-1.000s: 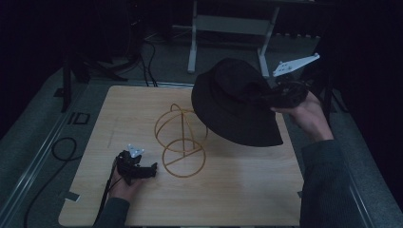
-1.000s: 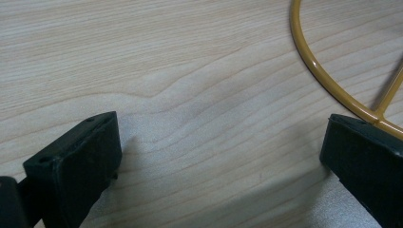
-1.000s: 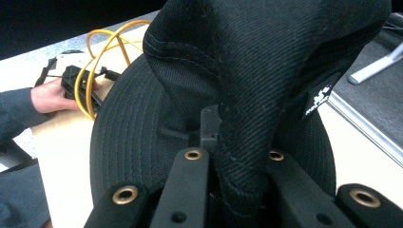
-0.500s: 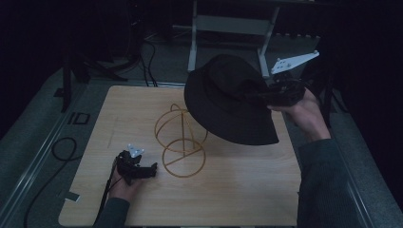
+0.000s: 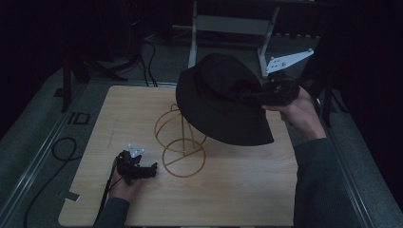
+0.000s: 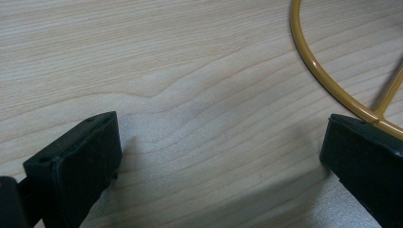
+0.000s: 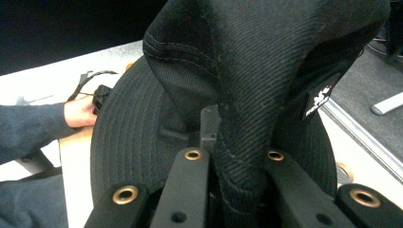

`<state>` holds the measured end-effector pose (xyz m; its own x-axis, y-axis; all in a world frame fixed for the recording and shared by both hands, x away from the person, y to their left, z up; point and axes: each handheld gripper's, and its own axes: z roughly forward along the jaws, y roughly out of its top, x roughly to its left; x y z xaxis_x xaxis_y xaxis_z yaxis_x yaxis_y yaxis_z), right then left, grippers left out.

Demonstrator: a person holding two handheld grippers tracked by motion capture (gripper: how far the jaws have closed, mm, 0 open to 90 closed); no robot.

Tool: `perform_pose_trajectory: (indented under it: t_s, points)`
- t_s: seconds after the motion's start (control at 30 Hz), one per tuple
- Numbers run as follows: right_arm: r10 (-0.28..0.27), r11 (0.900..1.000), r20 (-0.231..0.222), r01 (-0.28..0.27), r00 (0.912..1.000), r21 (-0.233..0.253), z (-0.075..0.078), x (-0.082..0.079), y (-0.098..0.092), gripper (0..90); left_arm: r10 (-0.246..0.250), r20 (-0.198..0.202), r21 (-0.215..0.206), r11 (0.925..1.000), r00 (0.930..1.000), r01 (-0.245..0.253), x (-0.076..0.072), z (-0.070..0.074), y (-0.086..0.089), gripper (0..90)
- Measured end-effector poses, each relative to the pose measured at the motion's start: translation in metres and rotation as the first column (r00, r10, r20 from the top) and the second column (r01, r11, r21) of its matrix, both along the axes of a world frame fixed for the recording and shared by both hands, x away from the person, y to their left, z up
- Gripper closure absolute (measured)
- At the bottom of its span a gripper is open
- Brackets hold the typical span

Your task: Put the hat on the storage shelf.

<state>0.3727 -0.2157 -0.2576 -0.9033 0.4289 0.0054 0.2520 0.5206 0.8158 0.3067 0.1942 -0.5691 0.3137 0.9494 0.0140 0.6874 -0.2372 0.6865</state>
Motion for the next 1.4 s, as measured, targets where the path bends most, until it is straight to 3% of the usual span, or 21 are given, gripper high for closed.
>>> perform_pose_trajectory:
  t_s: [0.6,0.93,1.1,1.4]
  points:
    - [0.048,0.999,-0.012,-0.048,0.9988,0.005,-0.004,-0.001,0.019,87.3,-0.001,-0.001,0.001,1.0,1.0,0.001,0.0,0.0,0.0,0.3]
    - [0.093,0.996,-0.027,-0.092,0.9953,0.005,-0.009,-0.001,0.038,87.3,0.0,0.0,0.001,1.0,1.0,0.0,0.0,0.0,0.0,0.3]
    - [0.129,0.991,-0.032,-0.13,0.9911,-0.02,-0.016,-0.004,0.052,87.2,0.001,0.002,-0.001,1.0,1.0,-0.001,0.0,0.0,0.0,0.3]
    - [0.124,0.99,-0.052,-0.127,0.991,-0.056,-0.027,0.0,0.075,83.4,0.001,0.001,0.002,1.0,1.0,-0.001,0.0,0.0,0.0,0.3]
